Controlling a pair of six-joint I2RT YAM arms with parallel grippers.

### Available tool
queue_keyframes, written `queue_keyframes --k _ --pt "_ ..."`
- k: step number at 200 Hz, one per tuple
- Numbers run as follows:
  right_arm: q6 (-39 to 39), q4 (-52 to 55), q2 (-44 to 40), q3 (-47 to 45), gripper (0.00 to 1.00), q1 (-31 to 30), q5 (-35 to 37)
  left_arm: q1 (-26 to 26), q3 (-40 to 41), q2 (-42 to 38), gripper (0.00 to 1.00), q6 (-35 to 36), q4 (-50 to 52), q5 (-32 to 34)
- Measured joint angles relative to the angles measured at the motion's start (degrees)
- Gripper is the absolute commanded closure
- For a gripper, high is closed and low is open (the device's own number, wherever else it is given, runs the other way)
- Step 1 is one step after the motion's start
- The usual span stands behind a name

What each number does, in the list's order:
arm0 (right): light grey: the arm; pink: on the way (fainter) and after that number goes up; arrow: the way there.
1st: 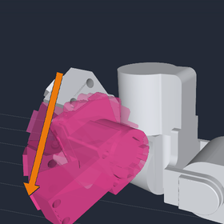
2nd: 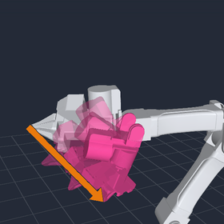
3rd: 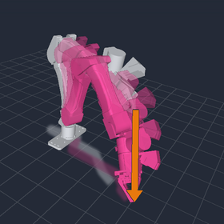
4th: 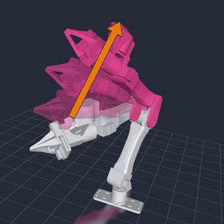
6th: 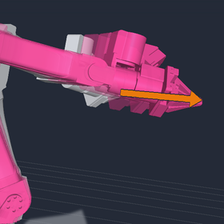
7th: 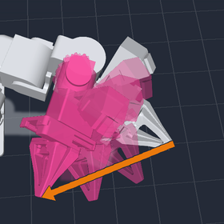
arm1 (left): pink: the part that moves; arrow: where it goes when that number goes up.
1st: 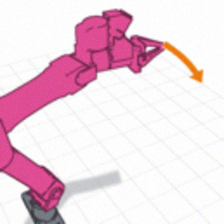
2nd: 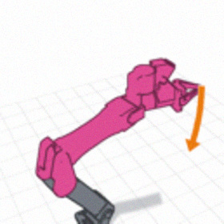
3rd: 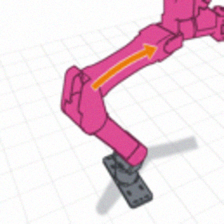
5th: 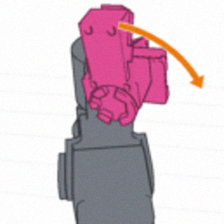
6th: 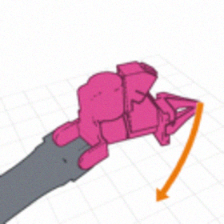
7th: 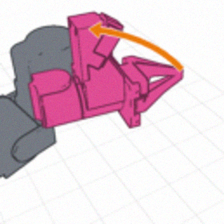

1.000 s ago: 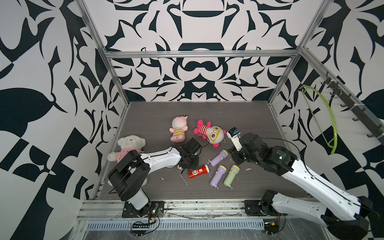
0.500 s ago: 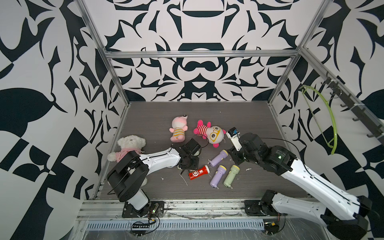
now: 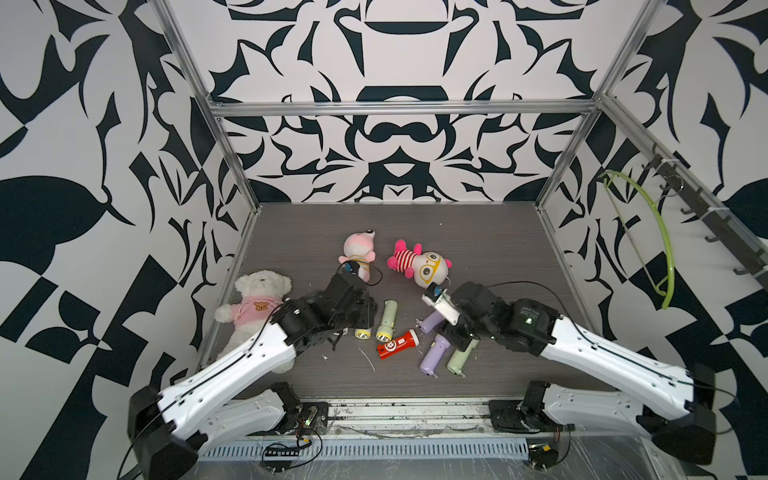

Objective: Close the plug at the bottom of the flashlight
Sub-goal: Pick up the flashlight from the center of the board.

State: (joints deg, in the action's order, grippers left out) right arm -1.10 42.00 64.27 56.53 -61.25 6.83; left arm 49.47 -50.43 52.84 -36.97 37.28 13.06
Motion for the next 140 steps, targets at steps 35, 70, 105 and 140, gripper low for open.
queue_keyframes --k 35,70,105,140 --pt "5.3 -4.9 12.4 -0.1 0.53 -9.3 6.5 0.0 7.7 -14.3 0.42 -0.3 -2.2 2.2" --pt "11.8 -9.0 21.7 0.0 0.53 -9.2 9.0 -0.1 10.7 -17.0 0.41 1.0 -2.4 1.9" --pt "18.1 -10.8 29.0 4.4 0.52 -9.2 10.0 -0.1 12.1 -17.4 0.41 3.1 -3.0 0.5" --pt "22.1 -11.2 36.7 10.1 0.51 -8.7 9.7 -0.1 12.9 -18.4 0.40 5.4 -3.8 -0.4"
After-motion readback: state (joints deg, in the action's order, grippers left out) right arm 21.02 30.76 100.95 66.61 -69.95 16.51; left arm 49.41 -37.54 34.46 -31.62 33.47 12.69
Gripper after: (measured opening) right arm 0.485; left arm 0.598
